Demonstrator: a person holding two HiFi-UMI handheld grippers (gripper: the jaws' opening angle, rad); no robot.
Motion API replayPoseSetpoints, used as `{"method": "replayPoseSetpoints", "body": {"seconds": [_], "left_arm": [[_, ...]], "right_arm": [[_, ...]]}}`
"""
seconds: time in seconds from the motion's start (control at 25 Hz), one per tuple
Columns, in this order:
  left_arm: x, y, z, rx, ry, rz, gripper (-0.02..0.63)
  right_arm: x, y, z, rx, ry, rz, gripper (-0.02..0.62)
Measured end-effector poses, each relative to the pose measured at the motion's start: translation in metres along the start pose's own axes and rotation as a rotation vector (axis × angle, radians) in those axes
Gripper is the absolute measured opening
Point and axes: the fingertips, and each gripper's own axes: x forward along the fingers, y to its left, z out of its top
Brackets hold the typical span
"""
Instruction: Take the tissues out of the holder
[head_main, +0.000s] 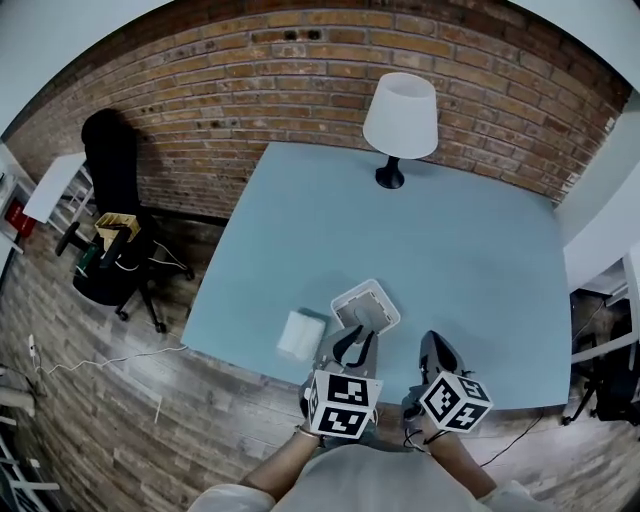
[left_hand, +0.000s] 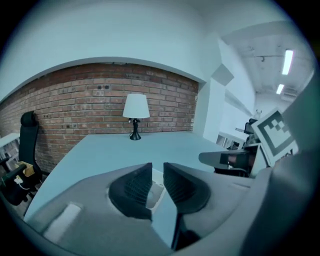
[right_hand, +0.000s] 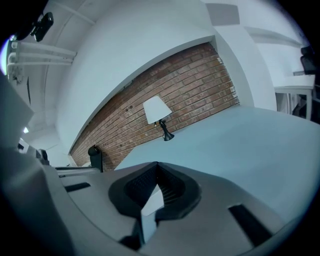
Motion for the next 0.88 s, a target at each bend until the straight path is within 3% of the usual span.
{"method": "replayPoseSetpoints", "body": {"seconds": [0.04,0.2,0.28,0.52,0.88], "left_arm": [[0.002,-0.006,0.005,0.008,-0.017,-0.004,0.067],[0.007,-0.026,0.023,0.019,-0.081,-0.031,0.064],[0.009,-0.031,0.028,0.032,-0.103,-0.026,0.009],[0.013,-0.038,0.029,0.067,-0.141,-0.008,0.009],[0.011,-0.041,0.027,0.047,-0.144,-0.012,0.009]], "right_arm": [[-0.003,-0.003,0.002,0.001,-0.007,-0.007,0.005],[-0.015,-0.012,0.013,0.006,-0.039,-0.030,0.005],[-0.021,-0.018,0.018,0.003,-0.054,-0.045,0.005],[-0.037,-0.020,0.025,-0.105,-0.084,-0.063,0.005],[-0.036,-0.011,0.020,-0.146,-0.055,-0.019,0.005]]}}
